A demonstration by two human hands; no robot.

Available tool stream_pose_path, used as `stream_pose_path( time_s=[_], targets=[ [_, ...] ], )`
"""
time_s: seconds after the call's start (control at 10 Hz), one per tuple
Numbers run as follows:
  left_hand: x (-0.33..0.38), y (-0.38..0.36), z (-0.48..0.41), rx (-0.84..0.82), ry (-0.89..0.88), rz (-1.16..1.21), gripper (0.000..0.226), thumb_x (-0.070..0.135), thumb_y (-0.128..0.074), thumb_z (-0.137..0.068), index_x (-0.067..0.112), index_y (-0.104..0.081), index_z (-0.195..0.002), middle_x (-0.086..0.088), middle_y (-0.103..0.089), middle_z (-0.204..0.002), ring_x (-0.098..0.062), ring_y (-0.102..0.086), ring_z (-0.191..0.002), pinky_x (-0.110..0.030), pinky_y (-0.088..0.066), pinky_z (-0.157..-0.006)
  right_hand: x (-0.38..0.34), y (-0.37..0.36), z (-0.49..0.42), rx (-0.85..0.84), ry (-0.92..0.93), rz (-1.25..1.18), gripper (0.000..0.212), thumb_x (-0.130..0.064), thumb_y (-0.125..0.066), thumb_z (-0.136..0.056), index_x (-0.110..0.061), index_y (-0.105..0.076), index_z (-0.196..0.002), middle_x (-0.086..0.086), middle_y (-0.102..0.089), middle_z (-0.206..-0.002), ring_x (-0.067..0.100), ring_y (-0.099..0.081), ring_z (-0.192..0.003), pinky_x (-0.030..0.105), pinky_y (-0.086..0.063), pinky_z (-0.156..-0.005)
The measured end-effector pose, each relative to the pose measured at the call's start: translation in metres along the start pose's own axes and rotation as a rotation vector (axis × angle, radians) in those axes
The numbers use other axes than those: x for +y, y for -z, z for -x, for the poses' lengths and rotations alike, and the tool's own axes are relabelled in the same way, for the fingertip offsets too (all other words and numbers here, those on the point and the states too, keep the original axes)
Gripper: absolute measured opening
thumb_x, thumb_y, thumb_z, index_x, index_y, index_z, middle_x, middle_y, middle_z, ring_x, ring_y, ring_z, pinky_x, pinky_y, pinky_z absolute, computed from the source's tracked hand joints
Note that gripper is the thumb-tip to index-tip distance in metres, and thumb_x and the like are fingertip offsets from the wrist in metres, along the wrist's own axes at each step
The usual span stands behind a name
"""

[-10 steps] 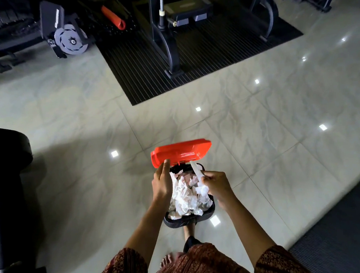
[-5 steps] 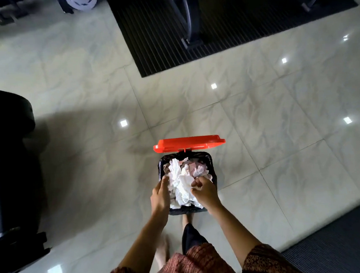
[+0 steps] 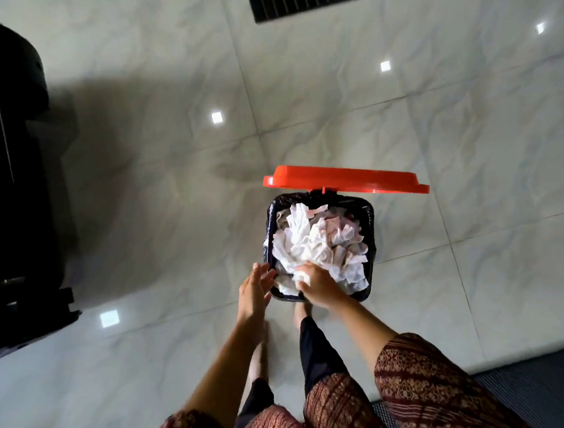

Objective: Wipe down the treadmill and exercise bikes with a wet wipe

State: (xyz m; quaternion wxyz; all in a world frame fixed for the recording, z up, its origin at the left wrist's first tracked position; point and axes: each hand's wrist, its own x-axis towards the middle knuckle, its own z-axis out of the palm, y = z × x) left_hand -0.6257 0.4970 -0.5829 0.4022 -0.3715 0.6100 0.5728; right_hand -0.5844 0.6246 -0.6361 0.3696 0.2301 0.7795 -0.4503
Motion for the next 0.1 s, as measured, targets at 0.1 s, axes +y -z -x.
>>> stream_pose_path(
  time_s=[0.1],
  targets=[
    [-0.0006,0.0088,-0.0032,-0.005,-0.020,0.038,0.045,0.035,-0.027,-0.103,0.009,-0.049,-0.132,-0.008,-0.054,-0.133,-0.018,-0.049,-0.116,-0.033,-0.030,-0.102,0.0060,0.0042,0.0004,0.064,-0.057,-0.073,0.049,-0.030,-0.045,-0.092,0.003,-0.050,-0.129,0.020,-0.053,-0.133,0.029,-0.048,-0.124,0.027,-0.033,-0.098]
  ],
)
